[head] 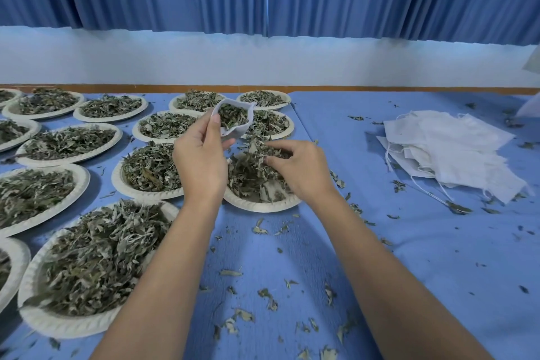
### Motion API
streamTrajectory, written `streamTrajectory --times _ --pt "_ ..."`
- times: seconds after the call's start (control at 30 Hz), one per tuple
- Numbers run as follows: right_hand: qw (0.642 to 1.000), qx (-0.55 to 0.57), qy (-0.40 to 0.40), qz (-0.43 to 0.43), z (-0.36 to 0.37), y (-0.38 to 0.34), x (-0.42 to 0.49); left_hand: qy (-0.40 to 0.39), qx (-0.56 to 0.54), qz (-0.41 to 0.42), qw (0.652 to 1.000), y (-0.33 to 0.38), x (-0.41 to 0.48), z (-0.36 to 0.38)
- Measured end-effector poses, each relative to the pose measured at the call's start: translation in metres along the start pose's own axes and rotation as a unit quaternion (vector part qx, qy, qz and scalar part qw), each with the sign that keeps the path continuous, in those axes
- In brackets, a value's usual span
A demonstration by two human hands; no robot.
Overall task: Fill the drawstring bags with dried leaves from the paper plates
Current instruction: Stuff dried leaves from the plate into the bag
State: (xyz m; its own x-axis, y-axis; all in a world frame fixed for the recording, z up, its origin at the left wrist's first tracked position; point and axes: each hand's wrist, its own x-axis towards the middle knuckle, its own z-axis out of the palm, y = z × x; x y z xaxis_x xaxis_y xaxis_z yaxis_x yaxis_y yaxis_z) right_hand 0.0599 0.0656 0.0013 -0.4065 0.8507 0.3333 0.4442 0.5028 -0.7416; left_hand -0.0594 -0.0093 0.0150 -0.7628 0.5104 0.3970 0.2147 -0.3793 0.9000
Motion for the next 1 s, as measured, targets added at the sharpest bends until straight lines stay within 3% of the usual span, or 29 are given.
streamTrajectory --times 0.13,0.27,0.4,0.57,0.7,0.87,1.0 --pt "0.992 0.119 0.01 0.029 -0.002 0.007 0.0 -0.006 -0.012 -0.007 1.0 -0.001 0.003 0.003" --pt "0.979 0.198 -0.015 0.037 -0.003 0.01 0.002 -0.008 0.049 -0.021 0.999 -0.006 0.012 0.012" --pt "0.947 0.312 -0.043 0.063 -0.007 0.012 0.003 -0.076 0.216 0.017 0.973 -0.009 0.017 0.017" --pt "0.89 0.448 -0.049 0.063 -0.014 0.011 0.007 -0.119 0.254 0.004 0.96 -0.013 0.012 0.013" --pt "0.93 0.358 -0.068 0.056 -0.01 0.009 0.006 -0.116 0.269 0.011 0.956 -0.014 0.006 0.015" --pt "0.968 0.235 -0.027 0.084 -0.004 0.008 0.005 -0.079 0.281 0.038 0.956 -0.011 -0.004 0.018" --pt "0.993 0.099 -0.001 0.072 -0.004 0.004 0.001 -0.08 0.241 -0.003 0.967 -0.012 -0.01 0.019"
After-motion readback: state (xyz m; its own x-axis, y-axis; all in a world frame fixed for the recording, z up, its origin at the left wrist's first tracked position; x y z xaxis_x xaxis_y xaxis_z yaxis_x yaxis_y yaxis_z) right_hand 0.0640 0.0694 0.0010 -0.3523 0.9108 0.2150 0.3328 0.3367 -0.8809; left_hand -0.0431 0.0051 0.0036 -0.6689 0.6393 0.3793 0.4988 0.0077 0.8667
